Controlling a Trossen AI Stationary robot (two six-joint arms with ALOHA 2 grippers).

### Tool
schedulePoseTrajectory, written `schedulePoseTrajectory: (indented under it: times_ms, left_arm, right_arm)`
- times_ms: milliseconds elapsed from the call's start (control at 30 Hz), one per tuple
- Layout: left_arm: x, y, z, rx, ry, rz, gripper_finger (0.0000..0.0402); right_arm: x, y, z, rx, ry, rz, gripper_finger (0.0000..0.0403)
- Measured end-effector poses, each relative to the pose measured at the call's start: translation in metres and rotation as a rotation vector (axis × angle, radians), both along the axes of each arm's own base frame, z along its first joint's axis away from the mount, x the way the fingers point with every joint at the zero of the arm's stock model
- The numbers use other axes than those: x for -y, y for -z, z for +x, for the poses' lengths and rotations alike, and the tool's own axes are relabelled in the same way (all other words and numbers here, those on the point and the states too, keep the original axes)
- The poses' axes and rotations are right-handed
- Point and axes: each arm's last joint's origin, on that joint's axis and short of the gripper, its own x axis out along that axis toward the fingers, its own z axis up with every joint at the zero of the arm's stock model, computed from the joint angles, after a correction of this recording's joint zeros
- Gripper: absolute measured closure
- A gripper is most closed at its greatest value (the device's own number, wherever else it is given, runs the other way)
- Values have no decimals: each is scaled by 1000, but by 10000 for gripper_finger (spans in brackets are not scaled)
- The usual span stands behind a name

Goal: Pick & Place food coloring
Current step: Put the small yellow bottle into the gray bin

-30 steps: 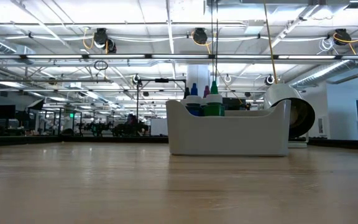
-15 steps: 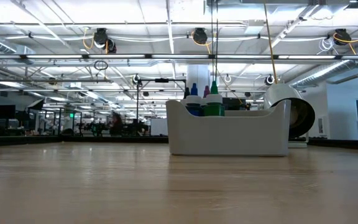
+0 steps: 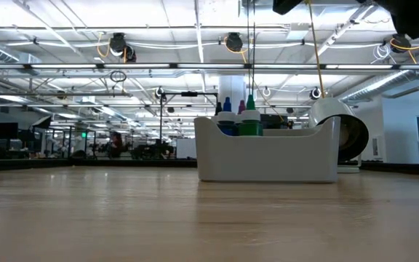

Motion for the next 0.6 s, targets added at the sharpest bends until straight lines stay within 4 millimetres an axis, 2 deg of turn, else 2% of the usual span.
schedulePoseTrajectory:
  times_ms: [133,200,333,600]
  left_arm:
    - [8,16,13,-3,-17,237,187]
    - [8,22,20,11,-59,299,194]
    - [7,22,28,64,-137,324,199]
    - [9,17,29,78,-126,335,199]
  right_arm:
    - [0,3,-2,1,-33,-4,344]
    - [0,3,-2,1,-35,-4,344]
    - [0,2,-2,2,-32,-4,344]
    - [1,5,-1,-22,23,-10,344]
